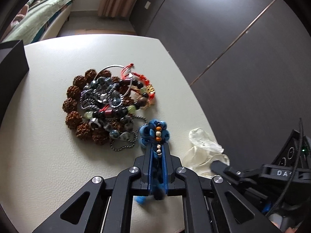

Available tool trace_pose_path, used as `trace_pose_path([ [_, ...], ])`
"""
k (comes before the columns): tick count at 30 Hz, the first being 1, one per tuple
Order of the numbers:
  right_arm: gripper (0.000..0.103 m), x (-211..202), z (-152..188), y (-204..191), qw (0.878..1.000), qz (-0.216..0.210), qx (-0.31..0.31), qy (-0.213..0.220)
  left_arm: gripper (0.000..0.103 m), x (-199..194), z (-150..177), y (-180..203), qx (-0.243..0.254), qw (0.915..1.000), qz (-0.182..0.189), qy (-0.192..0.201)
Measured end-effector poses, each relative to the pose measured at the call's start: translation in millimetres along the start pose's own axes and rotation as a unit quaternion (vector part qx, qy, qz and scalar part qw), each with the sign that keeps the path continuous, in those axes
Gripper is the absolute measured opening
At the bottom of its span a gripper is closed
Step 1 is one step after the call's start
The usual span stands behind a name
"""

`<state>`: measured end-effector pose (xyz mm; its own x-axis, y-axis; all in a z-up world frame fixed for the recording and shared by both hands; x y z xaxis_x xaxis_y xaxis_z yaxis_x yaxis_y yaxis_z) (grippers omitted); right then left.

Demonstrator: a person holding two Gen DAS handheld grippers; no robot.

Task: Organize jewelry
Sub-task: 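Carry the blue strand with the left tool into the black box and release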

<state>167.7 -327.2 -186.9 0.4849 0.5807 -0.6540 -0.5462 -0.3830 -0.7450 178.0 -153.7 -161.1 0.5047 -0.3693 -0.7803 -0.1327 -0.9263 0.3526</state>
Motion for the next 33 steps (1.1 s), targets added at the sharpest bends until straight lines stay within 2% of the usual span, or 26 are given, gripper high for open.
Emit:
trace_pose_path([
  [6, 0.006, -1, -1, -1, 1.000, -0.006, -0.001, 0.003, 0.008, -10, 1, -3, 0.008, 0.9999, -0.004, 0.008],
  [15, 0.006, -2, 2, -8, 1.000, -0.012, -0.019, 0.003, 0.008, -47, -10, -11, -0.004, 0.9985, 0.027, 0.049],
  [22, 0.006, -5, 21, -44, 0.994, -0.035, -0.102, 0.011, 0.008, -84, -19, -17, 0.001, 0.9958, 0.029, 0.087],
  [33, 0.006, 12, 73, -102, 0.971, -0.074, -0.229, -0.010, 0.008, -132, -25, -63, -0.024, 0.9907, 0.008, 0.134],
])
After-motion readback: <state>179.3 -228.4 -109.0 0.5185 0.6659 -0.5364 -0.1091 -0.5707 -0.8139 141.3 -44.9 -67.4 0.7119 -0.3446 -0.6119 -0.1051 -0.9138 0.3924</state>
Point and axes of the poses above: each gripper's, at about its wrist camera, not at the fingertips, and x roughly the way its jaws point, y to its right, z to its underside, the point moved 4 cm from there along x, roughly the way its jaws point, and after that the axes turned 10 degrees about x, right-handed, at the moved point
